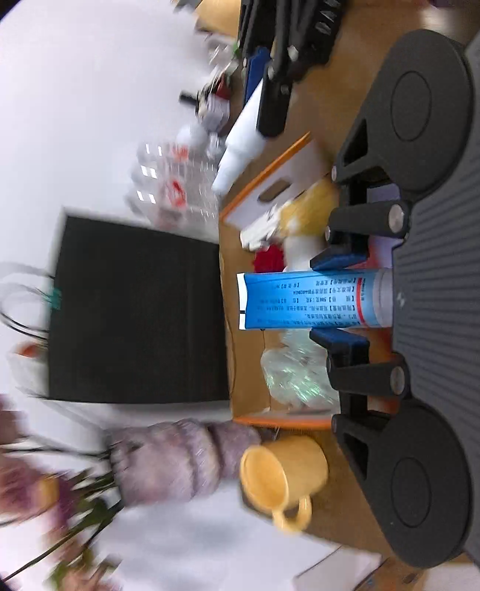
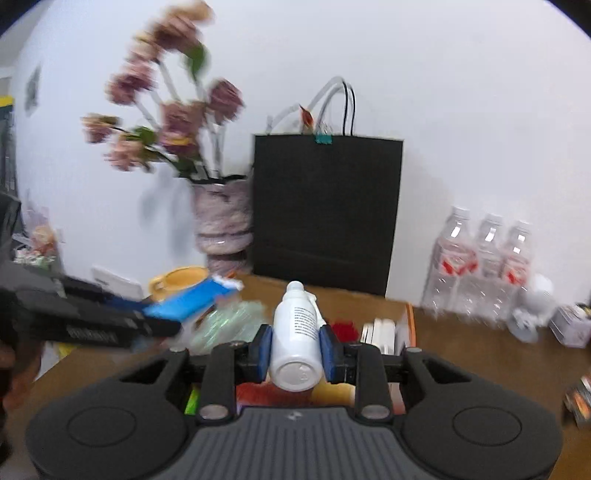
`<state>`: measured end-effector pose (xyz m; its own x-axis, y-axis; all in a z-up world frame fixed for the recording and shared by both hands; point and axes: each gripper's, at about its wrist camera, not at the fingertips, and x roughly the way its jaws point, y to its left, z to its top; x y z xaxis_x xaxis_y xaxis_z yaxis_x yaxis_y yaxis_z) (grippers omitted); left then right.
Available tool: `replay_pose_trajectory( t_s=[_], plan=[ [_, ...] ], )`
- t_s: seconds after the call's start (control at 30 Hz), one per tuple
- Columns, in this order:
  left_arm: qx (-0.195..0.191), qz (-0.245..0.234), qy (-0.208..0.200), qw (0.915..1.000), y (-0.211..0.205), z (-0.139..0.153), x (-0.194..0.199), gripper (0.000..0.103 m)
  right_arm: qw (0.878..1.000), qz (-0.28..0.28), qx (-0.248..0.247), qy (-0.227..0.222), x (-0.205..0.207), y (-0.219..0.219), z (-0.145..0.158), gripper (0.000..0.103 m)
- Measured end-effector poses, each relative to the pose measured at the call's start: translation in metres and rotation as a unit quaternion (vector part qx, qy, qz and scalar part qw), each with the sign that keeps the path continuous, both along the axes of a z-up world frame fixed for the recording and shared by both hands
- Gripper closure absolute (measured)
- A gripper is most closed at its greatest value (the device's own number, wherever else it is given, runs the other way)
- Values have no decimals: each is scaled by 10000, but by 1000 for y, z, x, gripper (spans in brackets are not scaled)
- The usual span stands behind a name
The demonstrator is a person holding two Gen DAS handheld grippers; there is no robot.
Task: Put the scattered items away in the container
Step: 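Carry the spray bottle and toothpaste into the box and open both tools, then withdraw both open tools from the box toward the remaining table items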
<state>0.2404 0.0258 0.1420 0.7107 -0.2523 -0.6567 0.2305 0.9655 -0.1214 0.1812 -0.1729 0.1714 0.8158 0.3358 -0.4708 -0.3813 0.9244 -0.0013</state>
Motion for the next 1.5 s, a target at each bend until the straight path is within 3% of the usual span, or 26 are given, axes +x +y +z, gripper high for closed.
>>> replay_pose_trajectory(
  t_s=[0.1, 0.27, 0.4, 0.5, 0.53, 0.6, 0.67, 0.8, 0.87, 0.97, 1.03, 1.17, 1.5],
  plan=[
    [-139, 144, 714, 9972, -10, -24, 76, 69, 9994, 27, -161, 308, 80, 27, -17, 77],
    [-336, 783, 1350, 9872, -4, -55, 145, 68, 9861, -220, 456, 1584, 191, 34, -57, 76],
    [-983, 1177, 1903, 9697, 13, -81, 165, 65, 9609, -324, 1128, 2508, 234, 25, -88, 75],
    [-1052, 1027, 2015, 9684, 18, -85, 166, 59, 9430, -369, 1396, 2998, 246, 20, -100, 71],
    [-956, 1004, 1978, 9704, 18, -81, 164, 56, 9410, -373, 1378, 3067, 247, 19, -100, 68],
    [-755, 954, 1917, 9739, 16, -71, 160, 55, 9436, -428, 1240, 3041, 242, 19, -96, 53],
    [-488, 939, 1981, 9745, 13, -60, 156, 43, 9474, -518, 979, 3004, 235, 21, -86, 46],
    [77, 905, 2126, 9729, 6, -37, 144, 28, 9453, -615, 425, 3174, 223, 21, -63, 43],
    [141, 951, 2092, 9731, 7, -22, 132, 21, 9408, -617, 167, 3327, 215, 22, -53, 37],
    [102, 1001, 2056, 9734, 11, -1, 117, 12, 9409, -690, -168, 3312, 201, 17, -35, 18],
    [14, 958, 1982, 9755, 11, 12, 105, 3, 9414, -734, -355, 3274, 189, 12, -24, 18],
    [259, 849, 1794, 9798, -4, 36, 81, 3, 9408, -730, -493, 3274, 164, 7, -6, 18],
    [545, 844, 1777, 9789, -15, 71, 27, 0, 9388, -739, -687, 3294, 108, -1, 32, 16]
  ],
)
